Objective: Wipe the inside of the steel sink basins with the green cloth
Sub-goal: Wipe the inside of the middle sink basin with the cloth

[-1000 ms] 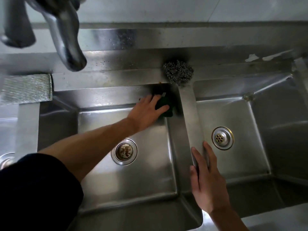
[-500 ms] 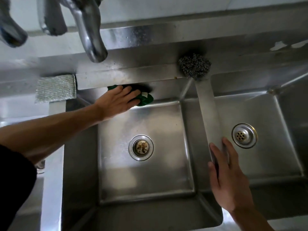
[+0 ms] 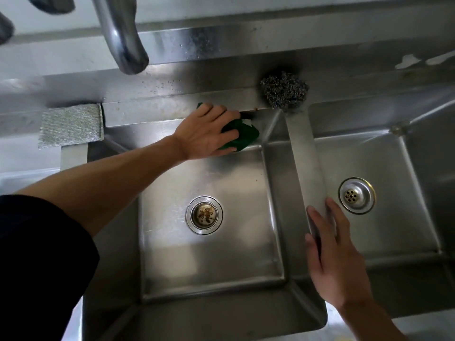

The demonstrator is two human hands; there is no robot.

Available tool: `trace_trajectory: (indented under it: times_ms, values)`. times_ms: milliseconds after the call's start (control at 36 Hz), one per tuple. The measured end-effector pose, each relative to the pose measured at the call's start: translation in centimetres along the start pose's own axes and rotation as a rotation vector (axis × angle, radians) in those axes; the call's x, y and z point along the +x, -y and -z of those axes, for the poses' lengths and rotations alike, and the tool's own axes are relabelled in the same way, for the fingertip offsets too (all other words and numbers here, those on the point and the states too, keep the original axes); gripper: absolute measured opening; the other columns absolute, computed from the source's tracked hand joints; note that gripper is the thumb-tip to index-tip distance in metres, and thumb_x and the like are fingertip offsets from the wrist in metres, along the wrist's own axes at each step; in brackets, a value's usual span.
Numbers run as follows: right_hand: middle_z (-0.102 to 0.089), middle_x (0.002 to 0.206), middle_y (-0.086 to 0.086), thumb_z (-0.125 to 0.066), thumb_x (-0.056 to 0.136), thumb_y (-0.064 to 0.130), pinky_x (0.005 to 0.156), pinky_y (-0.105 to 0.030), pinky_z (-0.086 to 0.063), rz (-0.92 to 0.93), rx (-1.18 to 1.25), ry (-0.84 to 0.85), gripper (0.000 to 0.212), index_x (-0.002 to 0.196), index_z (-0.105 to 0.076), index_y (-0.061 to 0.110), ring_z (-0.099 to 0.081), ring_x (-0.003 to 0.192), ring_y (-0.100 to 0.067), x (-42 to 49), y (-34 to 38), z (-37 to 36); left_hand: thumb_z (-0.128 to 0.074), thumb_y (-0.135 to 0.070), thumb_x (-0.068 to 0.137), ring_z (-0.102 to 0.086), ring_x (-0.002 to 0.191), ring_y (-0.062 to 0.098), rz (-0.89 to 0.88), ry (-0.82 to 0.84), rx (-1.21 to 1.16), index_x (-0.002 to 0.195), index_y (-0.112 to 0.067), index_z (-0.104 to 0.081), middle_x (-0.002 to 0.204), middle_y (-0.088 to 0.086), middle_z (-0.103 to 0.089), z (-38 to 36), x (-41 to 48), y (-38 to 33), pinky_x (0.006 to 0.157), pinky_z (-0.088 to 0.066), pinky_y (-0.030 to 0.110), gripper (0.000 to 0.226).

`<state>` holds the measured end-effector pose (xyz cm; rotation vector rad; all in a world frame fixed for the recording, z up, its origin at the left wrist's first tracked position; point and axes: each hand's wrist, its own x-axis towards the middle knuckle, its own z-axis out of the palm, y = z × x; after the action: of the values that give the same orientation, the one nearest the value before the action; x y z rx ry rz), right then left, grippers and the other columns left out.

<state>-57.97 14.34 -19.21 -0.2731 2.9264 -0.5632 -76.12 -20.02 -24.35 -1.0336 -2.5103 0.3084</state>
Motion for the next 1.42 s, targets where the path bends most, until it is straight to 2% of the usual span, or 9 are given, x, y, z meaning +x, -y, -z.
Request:
trace_trajectory:
  times_ms: [222,333,472,639,750,806,917,1111,1417]
  values:
    - [-0.017,0.163,0.002,-0.054,0.091,0.027,0.062,-0.041,-0.059,-0.009,0.014,-0.005,0.053,0.142,-0.041,0.027,-0.067,0.11,-0.033,-0.1,0.1,0.0,-0.058,-0.047,0.101,-0.064,0.092,0.03,-0.024,0.011,-0.021,0.092,-0.028,-0.066,0.123,0.008,-0.068,0.3,3.4,-0.7,0.078,-0.035,0.041,0.023]
    - [-0.021,0.162,-0.001,-0.055,0.09,0.026,0.056,-0.035,-0.054,-0.006,0.001,-0.009,0.051,0.14,-0.044,0.024,-0.071,0.098,-0.033,0.0,0.1,0.0,-0.062,-0.041,0.101,-0.065,0.09,0.031,0.067,-0.09,-0.034,0.09,-0.028,-0.067,0.122,0.009,-0.069,0.3,1.3,0.0,0.076,-0.045,0.038,0.018]
    - [-0.019,0.161,0.0,-0.057,0.091,0.024,0.059,-0.038,-0.055,-0.006,0.017,-0.015,0.052,0.14,-0.042,0.025,-0.07,0.099,-0.033,0.0,0.1,0.0,-0.066,-0.032,0.1,-0.065,0.087,0.031,0.136,-0.185,-0.004,0.089,-0.028,-0.069,0.116,0.008,-0.071,0.2,-1.6,0.7,0.076,-0.041,0.04,0.013]
    - [-0.022,0.161,-0.003,-0.056,0.091,0.027,0.058,-0.025,-0.046,-0.004,0.026,-0.004,0.05,0.14,-0.047,0.021,-0.071,0.094,-0.03,0.0,0.1,0.2,-0.067,-0.04,0.096,-0.06,0.091,0.029,0.062,-0.12,-0.022,0.087,-0.028,-0.072,0.115,0.006,-0.07,-0.6,5.2,-1.9,0.079,-0.037,0.04,0.015]
    - [-0.019,0.162,0.0,-0.057,0.091,0.027,0.057,-0.035,-0.057,0.0,0.027,-0.007,0.051,0.141,-0.045,0.023,-0.07,0.101,-0.03,0.0,0.0,0.1,-0.07,-0.045,0.088,-0.056,0.103,0.027,0.036,-0.071,-0.044,0.092,-0.027,-0.076,0.122,0.005,-0.067,-0.9,8.3,-2.9,0.085,-0.034,0.04,0.019]
    - [-0.018,0.163,0.002,-0.056,0.092,0.027,0.059,-0.04,-0.059,-0.006,0.032,-0.01,0.051,0.142,-0.044,0.025,-0.067,0.108,-0.031,-0.1,0.0,0.1,-0.07,-0.045,0.089,-0.052,0.102,0.027,0.047,-0.063,-0.057,0.091,-0.026,-0.076,0.122,0.005,-0.067,-0.8,7.7,-2.6,0.085,-0.035,0.04,0.02]
    - [-0.013,0.163,0.007,-0.054,0.093,0.029,0.062,-0.049,-0.06,-0.021,0.034,0.006,0.052,0.143,-0.041,0.028,-0.066,0.111,-0.031,-0.2,-0.1,-0.1,-0.068,-0.043,0.094,-0.06,0.096,0.03,0.063,-0.038,-0.056,0.086,-0.024,-0.074,0.123,0.005,-0.067,-0.3,3.3,-1.2,0.08,-0.041,0.039,0.021]
    - [-0.014,0.163,0.002,-0.047,0.094,0.034,0.062,-0.041,-0.06,-0.013,0.008,0.022,0.05,0.143,-0.042,0.024,-0.069,0.1,-0.03,-0.2,0.1,0.1,-0.066,-0.038,0.098,-0.061,0.097,0.032,0.128,-0.004,0.006,0.086,-0.025,-0.074,0.125,0.007,-0.067,0.3,-2.5,0.8,0.08,-0.038,0.041,0.019]
    - [-0.015,0.163,0.004,-0.05,0.094,0.031,0.063,-0.042,-0.059,-0.021,0.001,0.02,0.05,0.143,-0.041,0.026,-0.07,0.095,-0.031,-0.2,0.2,0.2,-0.077,-0.041,0.084,-0.042,0.111,0.028,0.044,0.114,0.022,0.087,-0.033,-0.078,0.136,0.004,-0.059,-1.0,4.9,-2.9,0.086,-0.032,0.042,0.009]
